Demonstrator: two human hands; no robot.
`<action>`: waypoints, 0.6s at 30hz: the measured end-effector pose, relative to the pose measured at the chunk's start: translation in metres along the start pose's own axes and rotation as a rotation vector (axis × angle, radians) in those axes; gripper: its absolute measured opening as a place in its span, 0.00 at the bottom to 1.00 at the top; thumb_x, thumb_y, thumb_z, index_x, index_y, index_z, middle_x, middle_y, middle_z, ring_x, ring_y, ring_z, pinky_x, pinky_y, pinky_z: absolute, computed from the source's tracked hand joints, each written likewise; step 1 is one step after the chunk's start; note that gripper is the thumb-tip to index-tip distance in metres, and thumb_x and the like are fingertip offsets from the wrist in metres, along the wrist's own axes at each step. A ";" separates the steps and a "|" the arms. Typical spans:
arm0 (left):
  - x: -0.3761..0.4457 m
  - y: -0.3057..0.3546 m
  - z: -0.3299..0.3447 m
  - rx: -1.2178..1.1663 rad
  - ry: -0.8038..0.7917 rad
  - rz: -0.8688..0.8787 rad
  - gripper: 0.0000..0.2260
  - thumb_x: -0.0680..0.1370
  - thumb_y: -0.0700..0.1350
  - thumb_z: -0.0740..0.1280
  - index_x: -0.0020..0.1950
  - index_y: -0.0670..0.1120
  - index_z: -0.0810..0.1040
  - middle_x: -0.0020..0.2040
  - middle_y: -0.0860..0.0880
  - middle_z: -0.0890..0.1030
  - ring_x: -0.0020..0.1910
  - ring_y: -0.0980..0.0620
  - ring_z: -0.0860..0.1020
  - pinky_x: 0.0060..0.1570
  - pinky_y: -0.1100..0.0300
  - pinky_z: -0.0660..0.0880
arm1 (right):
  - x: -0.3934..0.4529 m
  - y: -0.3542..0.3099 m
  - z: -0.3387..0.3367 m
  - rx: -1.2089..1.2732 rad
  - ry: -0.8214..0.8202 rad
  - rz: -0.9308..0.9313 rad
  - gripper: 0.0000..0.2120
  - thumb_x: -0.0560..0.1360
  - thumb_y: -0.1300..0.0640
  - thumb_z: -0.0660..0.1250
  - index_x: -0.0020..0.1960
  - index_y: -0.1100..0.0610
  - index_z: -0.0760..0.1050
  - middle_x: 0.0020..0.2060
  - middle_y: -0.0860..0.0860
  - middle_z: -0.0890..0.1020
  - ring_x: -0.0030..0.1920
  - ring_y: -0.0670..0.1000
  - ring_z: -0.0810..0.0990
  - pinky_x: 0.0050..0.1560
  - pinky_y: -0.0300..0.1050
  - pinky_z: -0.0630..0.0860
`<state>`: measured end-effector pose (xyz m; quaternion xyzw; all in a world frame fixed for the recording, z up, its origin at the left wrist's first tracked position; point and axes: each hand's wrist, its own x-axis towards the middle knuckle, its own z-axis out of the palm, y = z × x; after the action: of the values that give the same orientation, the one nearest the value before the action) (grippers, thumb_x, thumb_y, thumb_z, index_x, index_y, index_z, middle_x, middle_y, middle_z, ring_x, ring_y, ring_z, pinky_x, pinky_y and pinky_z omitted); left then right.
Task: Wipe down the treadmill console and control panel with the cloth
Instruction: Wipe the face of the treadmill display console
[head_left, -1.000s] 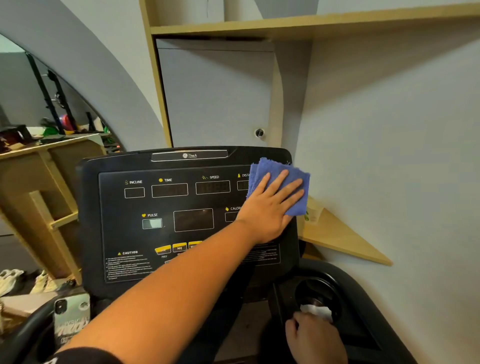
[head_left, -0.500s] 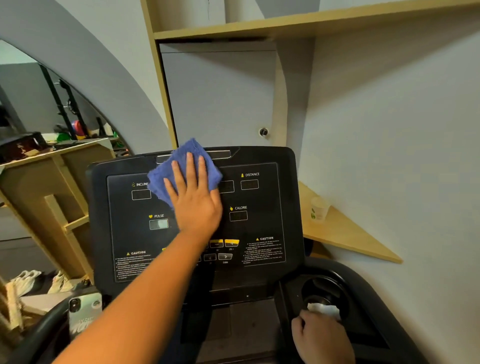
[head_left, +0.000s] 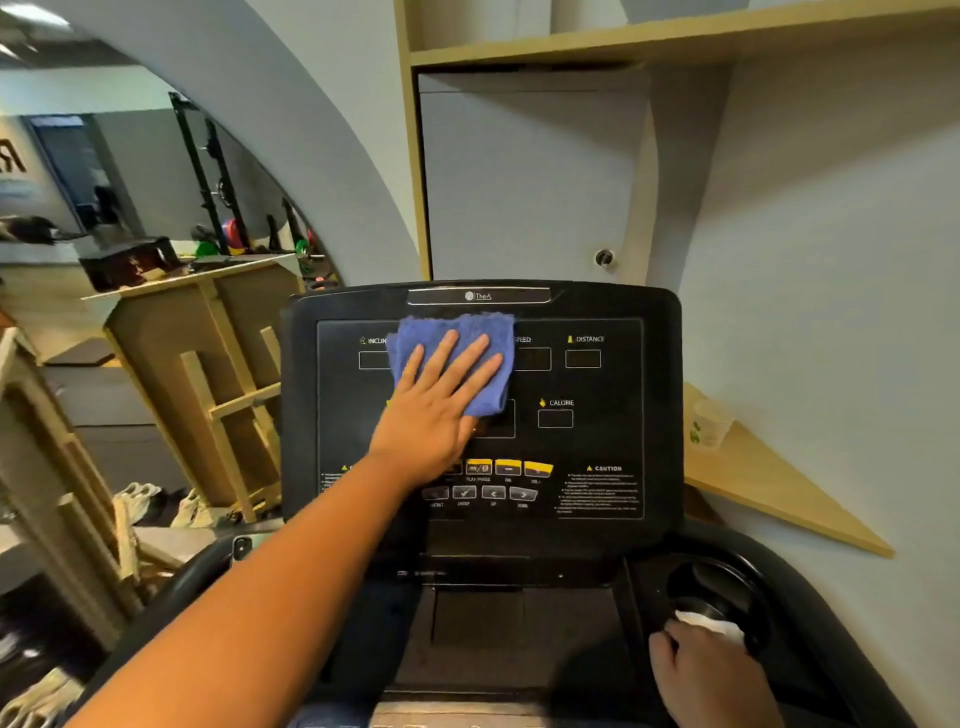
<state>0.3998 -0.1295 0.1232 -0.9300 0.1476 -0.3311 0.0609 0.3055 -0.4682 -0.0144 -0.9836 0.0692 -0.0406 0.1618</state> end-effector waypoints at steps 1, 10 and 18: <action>-0.011 -0.017 -0.003 -0.012 0.018 -0.083 0.29 0.84 0.53 0.55 0.84 0.53 0.51 0.84 0.50 0.50 0.83 0.45 0.45 0.78 0.36 0.49 | -0.001 0.001 0.000 0.020 0.003 0.004 0.14 0.75 0.43 0.55 0.44 0.43 0.79 0.47 0.45 0.81 0.55 0.50 0.76 0.49 0.41 0.77; -0.037 -0.035 -0.001 -0.138 0.120 -0.702 0.29 0.82 0.54 0.50 0.84 0.52 0.50 0.84 0.48 0.48 0.83 0.42 0.43 0.78 0.36 0.42 | -0.006 -0.003 0.001 -0.016 0.044 -0.004 0.10 0.73 0.50 0.66 0.36 0.49 0.83 0.32 0.49 0.80 0.46 0.53 0.80 0.42 0.43 0.73; -0.130 0.016 0.025 -0.111 -0.063 -0.463 0.29 0.84 0.58 0.45 0.84 0.52 0.46 0.84 0.47 0.45 0.82 0.41 0.40 0.77 0.33 0.43 | -0.012 0.001 0.003 -0.054 0.067 -0.087 0.09 0.67 0.58 0.73 0.28 0.53 0.80 0.25 0.51 0.79 0.34 0.58 0.77 0.33 0.46 0.74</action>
<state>0.3160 -0.1034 0.0221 -0.9509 -0.0534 -0.2983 -0.0632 0.2939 -0.4665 -0.0182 -0.9877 0.0329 -0.0788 0.1309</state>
